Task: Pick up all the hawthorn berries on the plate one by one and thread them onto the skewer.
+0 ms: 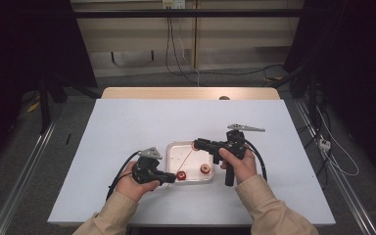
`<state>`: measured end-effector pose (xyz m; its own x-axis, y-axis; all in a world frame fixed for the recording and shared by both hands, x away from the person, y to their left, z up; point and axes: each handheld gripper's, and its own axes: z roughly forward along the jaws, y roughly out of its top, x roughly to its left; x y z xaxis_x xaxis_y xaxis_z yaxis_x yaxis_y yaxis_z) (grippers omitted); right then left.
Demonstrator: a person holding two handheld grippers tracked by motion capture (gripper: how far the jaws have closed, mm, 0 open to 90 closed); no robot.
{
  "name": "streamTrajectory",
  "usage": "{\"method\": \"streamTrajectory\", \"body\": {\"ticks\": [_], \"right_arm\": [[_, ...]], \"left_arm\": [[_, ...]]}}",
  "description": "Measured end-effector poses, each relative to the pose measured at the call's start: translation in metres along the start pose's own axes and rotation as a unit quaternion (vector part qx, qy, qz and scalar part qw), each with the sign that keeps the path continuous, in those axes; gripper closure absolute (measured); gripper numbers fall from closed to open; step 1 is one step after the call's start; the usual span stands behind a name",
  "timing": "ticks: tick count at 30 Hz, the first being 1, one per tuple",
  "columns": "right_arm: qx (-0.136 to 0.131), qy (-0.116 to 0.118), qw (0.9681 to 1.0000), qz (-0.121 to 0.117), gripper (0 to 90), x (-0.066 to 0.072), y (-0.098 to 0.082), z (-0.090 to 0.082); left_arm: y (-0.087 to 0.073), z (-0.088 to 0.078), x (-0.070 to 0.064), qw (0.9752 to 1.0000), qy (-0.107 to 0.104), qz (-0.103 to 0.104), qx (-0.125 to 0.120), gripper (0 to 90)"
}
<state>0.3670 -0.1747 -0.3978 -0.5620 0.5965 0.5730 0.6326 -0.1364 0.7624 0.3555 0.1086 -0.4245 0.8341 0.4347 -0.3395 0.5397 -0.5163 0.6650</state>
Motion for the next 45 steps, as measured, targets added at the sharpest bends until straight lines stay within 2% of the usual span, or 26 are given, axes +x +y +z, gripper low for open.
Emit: {"method": "streamTrajectory", "body": {"ticks": [7,14,19,20,23,25,26,28,32,34,39,40,42,45], "right_arm": [[0.006,0.006,1.0000,0.002,74.1,0.0019,-0.0019,0.0025],[0.015,0.012,0.9998,0.001,74.1,0.0025,-0.0041,0.0054],[0.013,0.011,0.9998,0.002,74.1,0.0029,-0.0061,0.0068],[0.012,0.012,0.9999,0.002,74.2,0.0027,-0.0063,0.0068],[0.013,0.013,0.9998,0.006,74.2,0.0027,-0.0064,0.0069],[0.014,0.017,0.9997,0.009,74.2,0.0025,-0.0062,0.0070],[0.014,0.015,0.9998,0.008,74.1,0.0018,-0.0062,0.0071],[0.016,0.018,0.9996,0.014,74.1,0.0016,-0.0064,0.0073],[0.019,0.018,0.9996,0.012,74.1,0.0017,-0.0065,0.0079],[0.018,0.019,0.9996,0.012,74.0,0.0012,-0.0064,0.0077],[0.009,0.018,0.9997,0.017,73.1,0.0025,-0.0069,0.0091],[0.006,0.013,0.9998,0.010,73.2,0.0032,-0.0071,0.0094],[0.003,0.011,0.9999,0.009,73.2,0.0044,-0.0079,0.0095],[-0.002,0.005,1.0000,0.005,73.1,0.0036,-0.0086,0.0086]], "left_arm": [[0.0004,0.0011,-0.0008,0.9999,-0.006,0.004,-0.007,89.2],[0.0022,-0.0005,-0.0016,0.9996,-0.003,0.006,-0.027,89.3],[0.0023,0.0017,-0.0022,0.9995,0.000,0.005,-0.030,89.3],[0.0025,0.0022,-0.0028,0.9996,0.005,0.006,-0.028,89.4],[0.0034,0.0041,-0.0040,0.9997,-0.002,0.015,-0.021,89.4],[0.0042,0.0035,-0.0055,0.9996,0.004,0.020,-0.017,89.4],[0.0043,0.0037,-0.0053,0.9996,-0.003,0.021,-0.017,89.3],[0.0042,0.0031,-0.0052,0.9996,0.004,0.021,-0.016,89.3],[0.0041,0.0042,-0.0053,0.9997,-0.003,0.021,-0.013,89.4],[0.0041,0.0031,-0.0050,0.9998,0.004,0.017,-0.013,89.4],[0.0046,0.0028,-0.0063,0.9997,-0.003,0.011,-0.022,89.4],[0.0047,0.0031,-0.0065,0.9997,-0.005,0.012,-0.022,89.4],[0.0042,0.0031,-0.0070,0.9996,0.006,0.005,-0.025,89.4],[0.0020,0.0009,-0.0029,0.9985,-0.008,-0.020,-0.050,89.5]]}}
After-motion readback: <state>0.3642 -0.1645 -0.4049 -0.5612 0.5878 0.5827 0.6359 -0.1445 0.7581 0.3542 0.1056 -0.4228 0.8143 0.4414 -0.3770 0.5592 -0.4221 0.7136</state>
